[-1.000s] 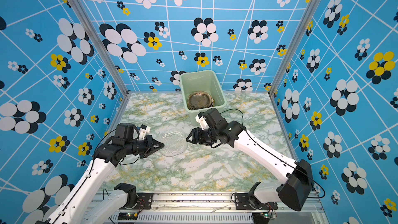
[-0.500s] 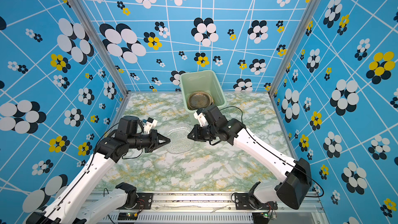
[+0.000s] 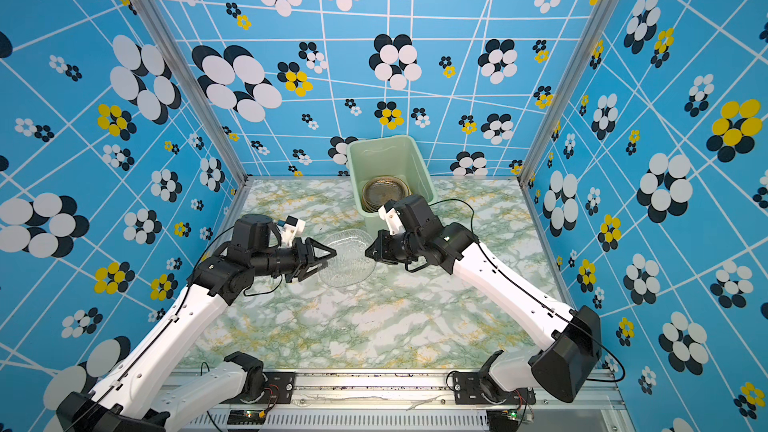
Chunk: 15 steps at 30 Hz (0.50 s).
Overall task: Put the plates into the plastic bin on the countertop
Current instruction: 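Lift the colourless plate and carry it over the bin with the right gripper, then lower the colourless plate into the bin against the stacked plates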
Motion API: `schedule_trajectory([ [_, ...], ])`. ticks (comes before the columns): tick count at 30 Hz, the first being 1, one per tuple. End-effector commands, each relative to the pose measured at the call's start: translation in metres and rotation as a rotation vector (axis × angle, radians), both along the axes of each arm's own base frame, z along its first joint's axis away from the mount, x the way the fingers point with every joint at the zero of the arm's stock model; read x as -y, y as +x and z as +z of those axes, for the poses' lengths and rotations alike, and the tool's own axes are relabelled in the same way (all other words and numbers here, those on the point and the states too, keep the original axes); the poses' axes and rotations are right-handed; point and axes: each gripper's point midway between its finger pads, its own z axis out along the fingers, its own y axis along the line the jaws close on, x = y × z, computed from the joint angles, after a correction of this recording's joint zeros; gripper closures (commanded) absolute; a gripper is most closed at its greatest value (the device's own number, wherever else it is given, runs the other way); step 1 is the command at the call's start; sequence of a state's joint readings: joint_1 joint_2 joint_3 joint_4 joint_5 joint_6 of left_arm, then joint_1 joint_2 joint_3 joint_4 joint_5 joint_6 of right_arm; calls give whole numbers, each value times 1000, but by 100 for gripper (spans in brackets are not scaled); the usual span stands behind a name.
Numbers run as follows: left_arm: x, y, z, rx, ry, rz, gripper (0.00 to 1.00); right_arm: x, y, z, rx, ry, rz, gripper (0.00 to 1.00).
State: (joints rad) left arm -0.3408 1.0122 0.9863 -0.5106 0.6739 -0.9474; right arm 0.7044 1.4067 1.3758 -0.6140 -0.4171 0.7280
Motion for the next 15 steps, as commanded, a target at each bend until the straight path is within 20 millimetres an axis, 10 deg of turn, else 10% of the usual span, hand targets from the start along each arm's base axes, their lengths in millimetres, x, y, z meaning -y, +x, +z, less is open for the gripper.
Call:
schedule_trajectory([
  [1,-3,14,45,184,-32,44,24,13,19,19,26,-14,-33,100],
  [15,-24,51,113,606,63,168,0,85,165,63,101,-209,-240,100],
])
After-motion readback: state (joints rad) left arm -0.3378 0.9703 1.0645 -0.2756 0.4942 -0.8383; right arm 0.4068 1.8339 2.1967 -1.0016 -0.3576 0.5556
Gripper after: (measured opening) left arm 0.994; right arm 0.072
